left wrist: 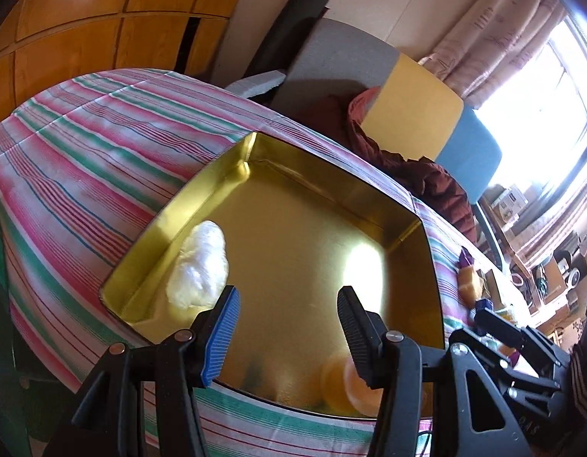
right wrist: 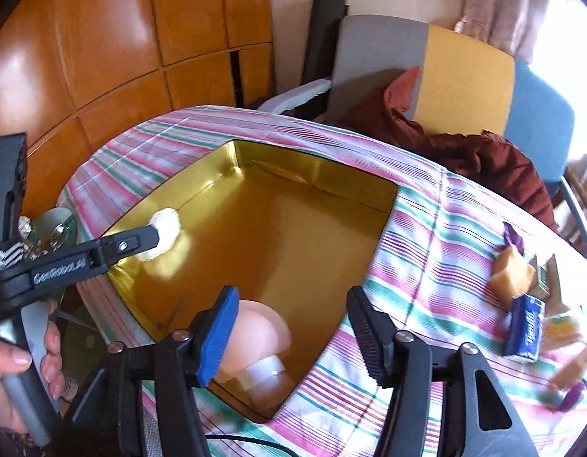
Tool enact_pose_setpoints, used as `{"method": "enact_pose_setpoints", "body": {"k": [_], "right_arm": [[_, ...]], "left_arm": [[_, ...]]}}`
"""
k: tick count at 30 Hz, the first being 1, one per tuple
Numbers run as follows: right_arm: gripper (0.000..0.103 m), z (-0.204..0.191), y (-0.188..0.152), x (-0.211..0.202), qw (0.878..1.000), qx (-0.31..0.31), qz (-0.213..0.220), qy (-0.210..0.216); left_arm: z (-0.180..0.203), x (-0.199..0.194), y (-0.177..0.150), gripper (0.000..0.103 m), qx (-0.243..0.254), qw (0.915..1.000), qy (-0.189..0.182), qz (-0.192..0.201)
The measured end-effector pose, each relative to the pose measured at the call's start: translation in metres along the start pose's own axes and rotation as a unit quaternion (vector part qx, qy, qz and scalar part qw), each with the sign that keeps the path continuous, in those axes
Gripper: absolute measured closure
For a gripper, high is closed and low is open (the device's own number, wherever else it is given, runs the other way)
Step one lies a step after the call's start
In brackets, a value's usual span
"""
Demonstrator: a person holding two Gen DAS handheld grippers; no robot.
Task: Organize objects
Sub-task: 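Move the right tool to the purple wrapped packet and grasp it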
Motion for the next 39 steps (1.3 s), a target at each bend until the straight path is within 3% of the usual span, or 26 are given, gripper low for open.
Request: {"method": "enact_pose_setpoints", "body": {"k": [22,31,39], "right_arm": [[0.030,0.122,-0.041,-0.033,0.988,0.135,0.007,-0.071],[0.025,0.180,-0.084,-0.036,0.978,0.184,-0.014,-0.097],[0.019,0.267,-0.133,-0.059,0.954,0.255,-0.027,-0.152]], "left_arm": [[0.091,0.004,-0.043,0.049,0.114,0.9915,-0.055,-0.026],[0.148,0.017,-0.076,0.045,0.191,0.9761,-0.079,-0.067],[0.190,0.029,-0.105,0.045,0.257,0.9572,-0.087,-0.100]]}}
Point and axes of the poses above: each gripper's, at about its wrist camera, not at the fingertips, and x roughly the way its jaws point, z to its right, y to its top, the point moved 4 cm from there along x, roughly the way its jaws point, and after that the axes turned 10 degrees about -z, right-handed, at the moved point
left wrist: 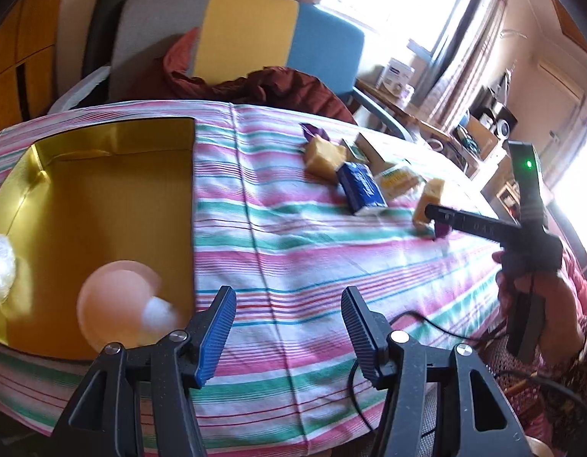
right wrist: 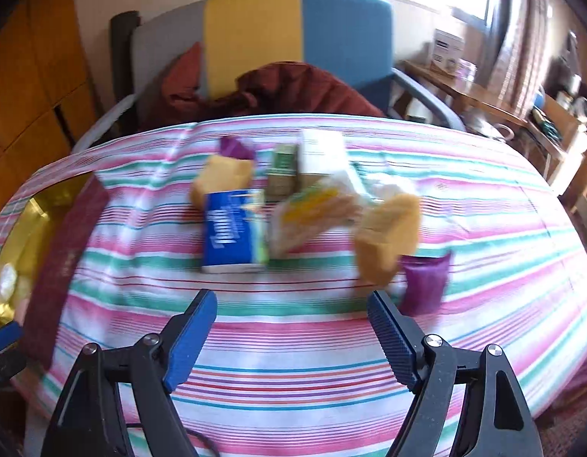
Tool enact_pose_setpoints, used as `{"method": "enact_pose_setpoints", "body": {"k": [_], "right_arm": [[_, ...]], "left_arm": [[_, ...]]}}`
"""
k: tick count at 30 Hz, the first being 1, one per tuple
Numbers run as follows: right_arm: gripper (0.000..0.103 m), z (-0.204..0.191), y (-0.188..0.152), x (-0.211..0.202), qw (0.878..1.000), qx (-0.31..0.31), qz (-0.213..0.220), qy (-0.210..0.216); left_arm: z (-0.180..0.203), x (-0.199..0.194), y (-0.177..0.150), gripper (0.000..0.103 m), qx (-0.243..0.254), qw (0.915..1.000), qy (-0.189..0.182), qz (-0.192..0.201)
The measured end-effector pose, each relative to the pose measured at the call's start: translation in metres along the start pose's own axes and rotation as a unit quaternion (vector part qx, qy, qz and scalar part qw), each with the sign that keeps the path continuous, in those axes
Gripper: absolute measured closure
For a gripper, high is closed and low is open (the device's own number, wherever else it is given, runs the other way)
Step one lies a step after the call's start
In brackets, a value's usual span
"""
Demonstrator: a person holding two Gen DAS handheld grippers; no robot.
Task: Organize objects
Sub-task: 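Move the right tool to the purple wrapped packet and grasp it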
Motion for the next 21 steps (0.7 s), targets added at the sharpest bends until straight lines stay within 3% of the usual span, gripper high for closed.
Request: {"method": "enact_pose_setpoints", "body": {"k": [9,21], "right_arm": [[0.017,0.094,0.013,0.027,0.997,0.052,-0.045,-0.047],[0.022,0.117,0.012,0.060,0.992,0.099,-0.076,0.015]], "left_arm": [[0.027,0.021,-0.003,0.045,0.035,0.9988,-0.004,-0.033],[0.035,0.047,0.007,0.045,0.026,0.9975,-0.007,-0.065]]}}
Point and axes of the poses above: each gripper's, at about its wrist camera, not at the fingertips, and x roughly the way its jaws point, z to its right, y to its top, the point moved 4 cm from there along x, roughly the way its jaws point, and after that the axes turned 10 degrees about -z, right-handed, at the moved point
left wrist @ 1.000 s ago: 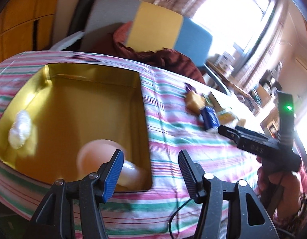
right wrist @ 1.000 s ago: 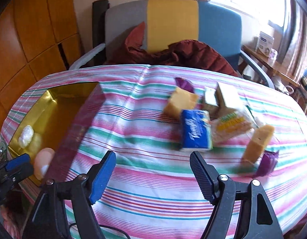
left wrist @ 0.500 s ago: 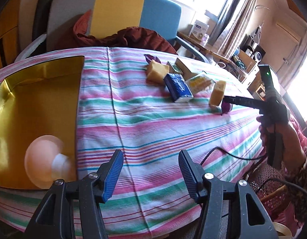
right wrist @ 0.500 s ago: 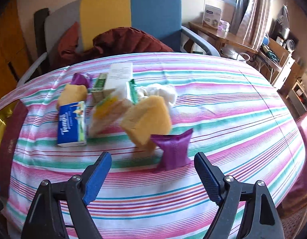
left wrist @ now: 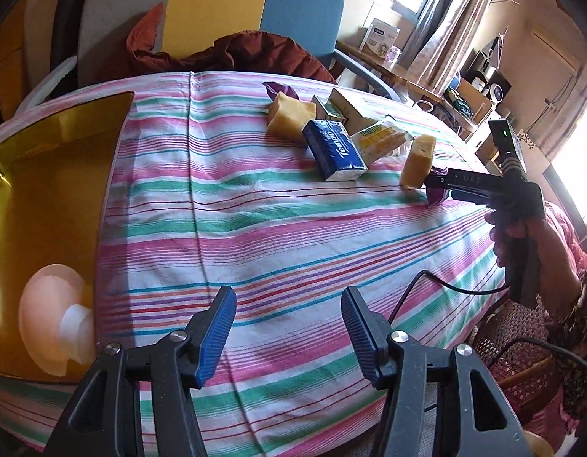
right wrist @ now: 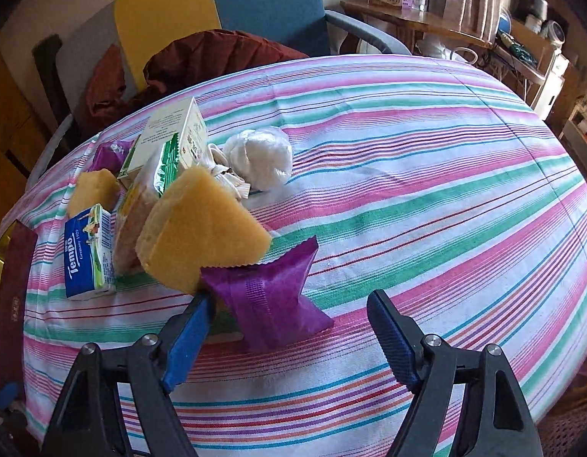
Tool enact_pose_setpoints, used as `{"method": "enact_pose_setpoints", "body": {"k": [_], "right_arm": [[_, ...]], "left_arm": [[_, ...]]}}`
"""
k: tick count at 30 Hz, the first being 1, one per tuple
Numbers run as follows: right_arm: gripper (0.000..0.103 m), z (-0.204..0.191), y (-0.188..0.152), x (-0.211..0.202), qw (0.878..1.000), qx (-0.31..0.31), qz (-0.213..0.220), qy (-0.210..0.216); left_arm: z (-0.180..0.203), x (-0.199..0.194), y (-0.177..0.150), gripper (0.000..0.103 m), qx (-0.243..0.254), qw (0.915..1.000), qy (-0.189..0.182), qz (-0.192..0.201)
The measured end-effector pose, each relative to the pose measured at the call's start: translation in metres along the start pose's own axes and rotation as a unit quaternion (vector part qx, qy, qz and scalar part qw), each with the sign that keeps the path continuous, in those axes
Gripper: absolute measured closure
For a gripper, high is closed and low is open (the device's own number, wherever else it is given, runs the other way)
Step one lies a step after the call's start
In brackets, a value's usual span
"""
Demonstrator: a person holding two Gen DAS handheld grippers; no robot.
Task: Organize objects
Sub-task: 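Move the right tool to the purple wrapped packet and grasp it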
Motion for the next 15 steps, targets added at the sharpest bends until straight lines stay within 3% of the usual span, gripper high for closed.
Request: {"method": "enact_pose_setpoints", "body": {"k": [8,15], "right_arm": [[0.049,0.004,-0.001,0.005,0.999,0.010,-0.023,0.020],[0.053,0.005,-0.003,0.004,0.999,0.021,-0.031,0.029]], "left_arm": [[0.025,0.021,0.015,0.045,0.022,0.9995,-0.007,-0.020],[0.041,0.035,0.030,0.045,0.034,0.9989,-0.015,-0.030]]}}
Point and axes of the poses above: each gripper's, at about its wrist camera, not at the fingertips, and x roughly the way its jaws point, z to its right, y to its top, the point moved 4 cm from there along x, roughly the way its jaws point, and after that the axes turned 10 degrees about -z, right-handed, at the moved point
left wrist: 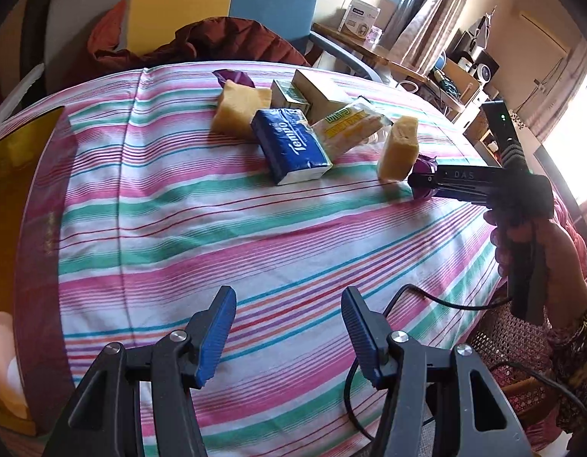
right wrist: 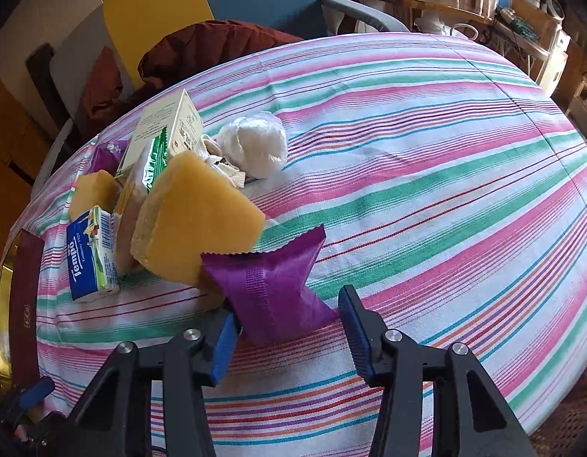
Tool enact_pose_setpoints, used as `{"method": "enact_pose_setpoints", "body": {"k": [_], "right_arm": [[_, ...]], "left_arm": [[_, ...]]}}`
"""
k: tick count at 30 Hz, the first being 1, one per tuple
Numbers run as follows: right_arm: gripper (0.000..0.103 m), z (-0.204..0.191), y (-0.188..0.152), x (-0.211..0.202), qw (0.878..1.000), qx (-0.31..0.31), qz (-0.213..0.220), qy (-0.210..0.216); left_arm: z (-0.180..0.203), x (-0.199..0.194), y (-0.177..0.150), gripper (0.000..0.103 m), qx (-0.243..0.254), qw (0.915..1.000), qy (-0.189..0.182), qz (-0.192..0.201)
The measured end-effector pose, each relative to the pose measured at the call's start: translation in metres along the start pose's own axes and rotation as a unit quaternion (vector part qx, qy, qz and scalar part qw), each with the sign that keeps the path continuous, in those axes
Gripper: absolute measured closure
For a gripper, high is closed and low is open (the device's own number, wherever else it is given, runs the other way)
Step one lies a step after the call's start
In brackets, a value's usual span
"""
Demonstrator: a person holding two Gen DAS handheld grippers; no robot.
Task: Organize objects
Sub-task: 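Move the right tool to the purple wrapped packet and grasp it, then grasp the blue Tempo tissue pack with the left tool while the right tool holds the packet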
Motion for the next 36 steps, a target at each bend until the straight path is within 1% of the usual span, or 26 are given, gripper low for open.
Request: {"method": "enact_pose_setpoints", "body": {"k": [3,4,7,9,11,13,15,17,19,22,26,27,30,33,34,35,36], "right_arm": [[0.054,0.000,-0.001,-0.002,1.000,0.004,-0.002,0.004],[0.063,0.000,-0.002,-0.003,1.000,0.004,0.000,0.005],[0.069,0.000,-0.001,-0.015,1.000,0.003,0.020,0.000],[0.069,0.001,-0.001,-0.021,1.000,0.007,0.029,0.004],[0.069,0.005,-0.003,-0.023,0.999,0.018,0.025,0.018],[0.067,0.012,-0.003,-0.023,0.998,0.042,0.023,0.031],[0.060,0.023,0.004,-0.019,0.997,0.064,0.027,0.031],[0.037,0.035,0.008,-0.024,0.996,0.083,0.040,0.020],[0.031,0.044,0.009,-0.031,0.993,0.100,0.055,0.016],[0.029,0.046,0.011,-0.034,0.993,0.100,0.058,0.019],[0.029,0.041,0.013,-0.018,0.995,0.090,0.031,0.021],[0.029,0.036,0.014,-0.013,0.996,0.082,0.026,0.027],[0.029,0.025,0.021,-0.001,0.998,0.060,0.014,0.028],[0.029,0.021,0.024,0.010,0.997,0.061,0.004,0.046],[0.032,0.020,0.025,0.011,0.998,0.057,0.004,0.040],[0.040,0.019,0.025,0.011,0.998,0.049,0.005,0.030],[0.046,0.017,0.025,0.012,0.999,0.043,0.006,0.022]], "left_arm": [[0.000,0.007,0.009,0.045,-0.004,1.0000,-0.002,-0.005],[0.000,0.008,0.011,0.045,-0.007,1.0000,-0.004,-0.005],[0.001,0.014,0.021,0.045,-0.014,0.9999,-0.006,-0.004],[0.002,0.018,0.030,0.045,-0.017,0.9998,-0.005,-0.003],[0.005,0.021,0.037,0.045,-0.019,0.9998,-0.002,-0.001],[0.008,0.025,0.046,0.045,-0.018,0.9998,0.004,0.003],[0.010,0.030,0.058,0.045,-0.016,0.9997,0.017,0.007],[0.012,0.034,0.067,0.045,-0.017,0.9996,0.020,0.010],[0.013,0.038,0.072,0.045,-0.022,0.9995,0.020,0.011],[0.012,0.043,0.077,0.045,-0.031,0.9993,0.017,0.012],[0.008,0.046,0.082,0.045,-0.045,0.9987,0.019,0.014],[0.007,0.046,0.083,0.045,-0.049,0.9985,0.018,0.015],[0.002,0.044,0.088,0.043,-0.061,0.9977,0.018,0.022],[0.000,0.044,0.095,0.041,-0.072,0.9969,0.020,0.027],[0.001,0.044,0.097,0.041,-0.072,0.9968,0.021,0.028],[0.002,0.046,0.101,0.041,-0.070,0.9968,0.025,0.029],[0.004,0.047,0.104,0.041,-0.067,0.9969,0.029,0.029]]}}
Point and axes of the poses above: each gripper's, at about its wrist camera, not at the fingertips, and x roughly the way its jaws point, z to its right, y to its top, the point moved 4 cm from there along x, roughly the way its jaws point, and after that the axes turned 10 degrees about -z, right-handed, at the moved point
